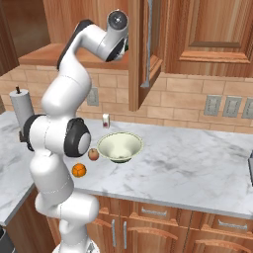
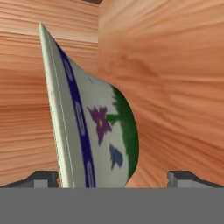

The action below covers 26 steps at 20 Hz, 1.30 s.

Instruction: Pick both bowls and place them on the counter. Then place the peach in one bowl and place the orange in the other bowl.

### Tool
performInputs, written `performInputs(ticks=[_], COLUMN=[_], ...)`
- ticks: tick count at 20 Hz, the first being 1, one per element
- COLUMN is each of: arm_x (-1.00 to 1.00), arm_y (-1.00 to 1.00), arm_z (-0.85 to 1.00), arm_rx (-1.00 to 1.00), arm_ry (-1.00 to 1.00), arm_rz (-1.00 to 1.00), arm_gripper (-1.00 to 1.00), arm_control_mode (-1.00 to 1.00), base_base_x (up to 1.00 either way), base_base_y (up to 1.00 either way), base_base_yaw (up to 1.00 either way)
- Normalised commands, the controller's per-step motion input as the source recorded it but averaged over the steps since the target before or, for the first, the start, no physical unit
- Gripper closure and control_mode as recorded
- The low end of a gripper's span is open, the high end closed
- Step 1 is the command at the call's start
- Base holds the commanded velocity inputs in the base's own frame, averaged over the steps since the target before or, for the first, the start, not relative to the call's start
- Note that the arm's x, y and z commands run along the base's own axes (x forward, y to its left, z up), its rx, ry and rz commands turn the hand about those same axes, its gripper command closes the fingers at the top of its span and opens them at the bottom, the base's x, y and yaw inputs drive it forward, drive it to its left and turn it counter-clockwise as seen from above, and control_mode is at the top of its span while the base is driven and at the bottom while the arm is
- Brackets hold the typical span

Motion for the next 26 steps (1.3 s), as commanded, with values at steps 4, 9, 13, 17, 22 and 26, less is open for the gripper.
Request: performInputs(ticks=[4,9,13,17,22,26], arm_x=[0.17,0.14,0.20,0.16,-0.04,-0.47], arm_y=[0.00,0.00,0.00,0.00,0.01,0.17], arm_z=[-0.11,-0.14,-0.21,-0.22,-0.12,-0.13], arm_rx=[0.00,0.00,0.00,0.00,0.00,0.02], arm_ry=[0.00,0.02,0.12,0.13,0.04,-0.03], arm_rz=[0.00,0.00,0.00,0.00,0.00,0.01], arm_gripper=[-1.00,1.00,1.00,1.00,1.00,1.00], arm_control_mode=[-1.00,-1.00,-1.00,-1.00,-1.00,-1.00], base_base_x=[0.00,0.00,0.00,0.00,0.00,0.00], base_base_y=[0.00,0.00,0.00,0.00,0.00,0.00], base_base_yaw=[0.00,0.00,0.00,0.00,0.00,0.00])
